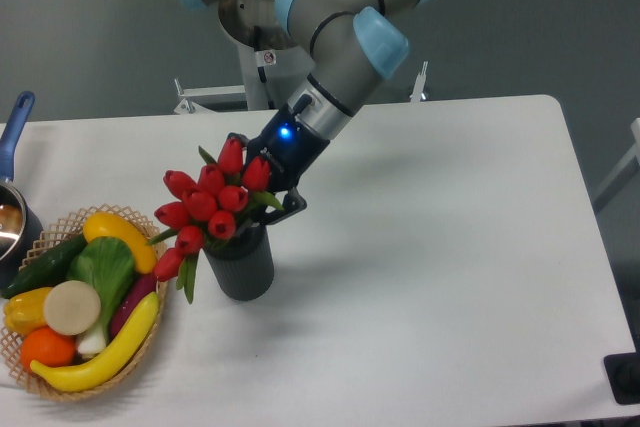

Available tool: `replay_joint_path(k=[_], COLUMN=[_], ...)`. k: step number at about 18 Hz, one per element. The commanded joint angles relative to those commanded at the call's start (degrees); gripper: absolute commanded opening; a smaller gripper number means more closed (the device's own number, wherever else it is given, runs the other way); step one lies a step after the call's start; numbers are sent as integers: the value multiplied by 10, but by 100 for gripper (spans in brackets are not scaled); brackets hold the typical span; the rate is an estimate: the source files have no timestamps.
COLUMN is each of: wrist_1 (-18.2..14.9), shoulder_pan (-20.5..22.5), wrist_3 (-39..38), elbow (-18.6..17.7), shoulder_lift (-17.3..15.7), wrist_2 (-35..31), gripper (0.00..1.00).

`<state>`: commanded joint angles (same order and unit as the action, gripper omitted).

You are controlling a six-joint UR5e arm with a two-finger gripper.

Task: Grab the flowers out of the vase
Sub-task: 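Lift the gripped tulip bouquet up and out of the grey vase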

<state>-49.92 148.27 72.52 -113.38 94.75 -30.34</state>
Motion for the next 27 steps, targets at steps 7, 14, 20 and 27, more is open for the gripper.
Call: replay_joint_path(k=[7, 14, 20, 27], wrist_1=[0, 0, 0, 0], shoulder_pan=[23, 46, 56, 78], wrist_3=[-32, -77, -116, -129], elbow=[7, 16, 40, 43], shoulder_lift=[-17, -27, -27, -35], wrist_2=[55, 108, 125, 154], gripper=[48, 48, 48, 47])
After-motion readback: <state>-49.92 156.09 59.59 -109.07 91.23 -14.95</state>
